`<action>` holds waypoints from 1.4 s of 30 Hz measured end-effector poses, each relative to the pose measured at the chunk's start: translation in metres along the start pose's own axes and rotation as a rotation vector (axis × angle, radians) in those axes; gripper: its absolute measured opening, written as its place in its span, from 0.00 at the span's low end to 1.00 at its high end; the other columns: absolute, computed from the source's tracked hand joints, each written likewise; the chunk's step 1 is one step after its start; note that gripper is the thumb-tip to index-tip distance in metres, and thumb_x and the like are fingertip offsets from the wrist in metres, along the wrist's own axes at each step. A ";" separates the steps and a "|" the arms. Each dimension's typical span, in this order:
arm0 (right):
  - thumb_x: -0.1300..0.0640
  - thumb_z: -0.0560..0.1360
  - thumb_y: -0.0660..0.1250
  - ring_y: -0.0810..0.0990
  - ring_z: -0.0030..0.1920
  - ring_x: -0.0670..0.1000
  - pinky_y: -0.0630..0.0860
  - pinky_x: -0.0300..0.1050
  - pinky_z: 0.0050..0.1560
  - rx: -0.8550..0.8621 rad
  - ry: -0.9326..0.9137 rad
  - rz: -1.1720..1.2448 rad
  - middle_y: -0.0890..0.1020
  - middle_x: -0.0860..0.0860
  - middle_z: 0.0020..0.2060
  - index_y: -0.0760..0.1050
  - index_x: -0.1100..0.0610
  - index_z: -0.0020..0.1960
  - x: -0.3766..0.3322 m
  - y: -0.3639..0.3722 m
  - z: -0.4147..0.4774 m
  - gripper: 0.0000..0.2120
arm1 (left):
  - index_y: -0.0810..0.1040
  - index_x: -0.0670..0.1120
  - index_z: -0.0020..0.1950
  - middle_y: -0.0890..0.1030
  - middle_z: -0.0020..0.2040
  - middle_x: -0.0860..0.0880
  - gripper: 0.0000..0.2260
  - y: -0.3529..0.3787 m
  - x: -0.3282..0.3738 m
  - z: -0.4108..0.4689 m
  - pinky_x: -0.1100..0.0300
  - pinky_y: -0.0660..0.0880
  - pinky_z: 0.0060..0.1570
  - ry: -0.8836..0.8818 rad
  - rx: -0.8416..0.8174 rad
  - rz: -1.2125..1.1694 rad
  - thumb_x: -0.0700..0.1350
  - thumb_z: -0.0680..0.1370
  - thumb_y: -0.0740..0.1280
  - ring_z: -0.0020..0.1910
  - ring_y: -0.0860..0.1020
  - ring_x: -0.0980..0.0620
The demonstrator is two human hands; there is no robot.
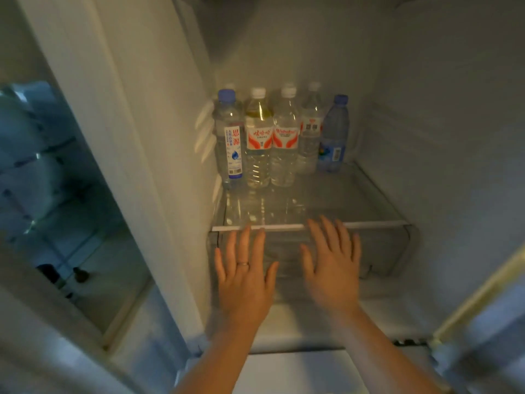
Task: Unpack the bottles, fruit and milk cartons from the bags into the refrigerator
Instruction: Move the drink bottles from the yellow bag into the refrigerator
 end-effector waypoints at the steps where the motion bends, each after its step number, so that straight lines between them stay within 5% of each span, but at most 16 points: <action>1: 0.43 0.76 0.59 0.57 0.78 0.58 0.54 0.58 0.75 -0.055 0.010 -0.012 0.61 0.52 0.78 0.62 0.50 0.78 0.003 0.004 -0.020 0.32 | 0.56 0.53 0.81 0.58 0.81 0.46 0.32 0.004 -0.002 -0.012 0.40 0.52 0.77 -0.005 -0.069 0.002 0.60 0.79 0.59 0.80 0.55 0.41; 4: 0.40 0.76 0.60 0.48 0.80 0.58 0.55 0.62 0.74 -0.397 0.094 -0.005 0.43 0.50 0.81 0.49 0.44 0.81 0.013 0.016 -0.073 0.38 | 0.45 0.57 0.82 0.37 0.82 0.50 0.34 0.007 -0.003 -0.045 0.40 0.45 0.77 -0.065 -0.338 0.012 0.65 0.80 0.54 0.81 0.40 0.44; 7: 0.38 0.80 0.56 0.44 0.80 0.54 0.47 0.60 0.77 -0.648 0.172 0.052 0.46 0.47 0.81 0.44 0.42 0.80 0.023 0.014 -0.116 0.33 | 0.44 0.59 0.82 0.31 0.79 0.54 0.35 0.002 -0.004 -0.087 0.42 0.37 0.77 -0.128 -0.597 0.030 0.71 0.78 0.46 0.79 0.31 0.47; 16: 0.41 0.81 0.57 0.43 0.80 0.52 0.44 0.60 0.77 -0.638 0.027 0.206 0.50 0.44 0.80 0.50 0.41 0.80 0.014 -0.050 -0.176 0.30 | 0.38 0.61 0.80 0.33 0.79 0.57 0.35 -0.071 0.014 -0.199 0.44 0.33 0.75 -0.310 -0.583 0.021 0.73 0.78 0.46 0.77 0.30 0.49; 31: 0.41 0.82 0.55 0.40 0.80 0.51 0.40 0.61 0.77 -0.953 -0.285 0.320 0.48 0.44 0.81 0.47 0.42 0.80 -0.023 -0.140 -0.328 0.30 | 0.39 0.62 0.80 0.35 0.80 0.56 0.40 -0.222 0.063 -0.412 0.39 0.36 0.76 -0.803 -0.533 0.070 0.77 0.70 0.38 0.78 0.31 0.48; 42: 0.39 0.82 0.53 0.39 0.80 0.52 0.40 0.62 0.77 -1.009 -0.474 0.292 0.47 0.44 0.81 0.45 0.42 0.80 -0.010 -0.228 -0.445 0.31 | 0.41 0.63 0.80 0.36 0.81 0.56 0.37 -0.300 0.126 -0.533 0.39 0.36 0.76 -0.888 -0.544 0.145 0.74 0.73 0.41 0.78 0.31 0.48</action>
Point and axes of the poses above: each hand's wrist, its own z-axis towards the middle knuckle, its own y-axis out of the palm, x = y × z, the point moved 4 cm from there along z, towards the middle knuckle
